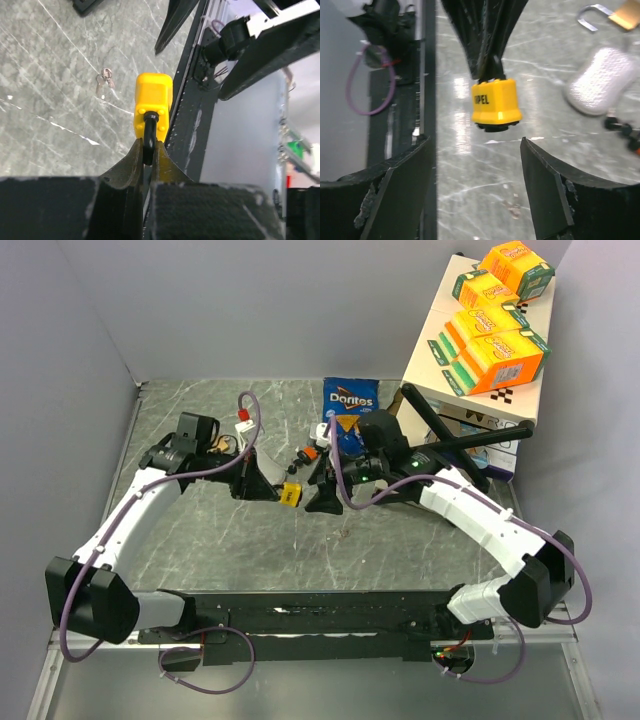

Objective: Lock with the key
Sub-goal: Place the lock at the center of the board.

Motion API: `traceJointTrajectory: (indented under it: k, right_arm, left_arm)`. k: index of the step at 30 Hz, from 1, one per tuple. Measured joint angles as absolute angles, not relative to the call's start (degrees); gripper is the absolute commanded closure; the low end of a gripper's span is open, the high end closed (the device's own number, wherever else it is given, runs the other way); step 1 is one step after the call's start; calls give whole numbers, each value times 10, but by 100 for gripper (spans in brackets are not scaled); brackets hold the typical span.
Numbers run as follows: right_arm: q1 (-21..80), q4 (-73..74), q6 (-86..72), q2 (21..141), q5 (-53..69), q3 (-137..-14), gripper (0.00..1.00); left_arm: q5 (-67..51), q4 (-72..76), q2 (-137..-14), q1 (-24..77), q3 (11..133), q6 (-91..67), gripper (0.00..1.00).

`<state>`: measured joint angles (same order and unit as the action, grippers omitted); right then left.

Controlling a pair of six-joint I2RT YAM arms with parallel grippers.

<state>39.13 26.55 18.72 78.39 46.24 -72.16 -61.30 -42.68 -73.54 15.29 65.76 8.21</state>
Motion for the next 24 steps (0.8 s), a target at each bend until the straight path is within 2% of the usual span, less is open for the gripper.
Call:
traceJointTrajectory:
  k: [15,24]
  right_arm:
    - [487,258,277,786,259,-724,20]
    - [508,236,319,828,230,-738,18]
  left_arm:
    - [-600,-361,-767,156,645,-103,99]
    - [-582,-352,-767,172,639,-117,99]
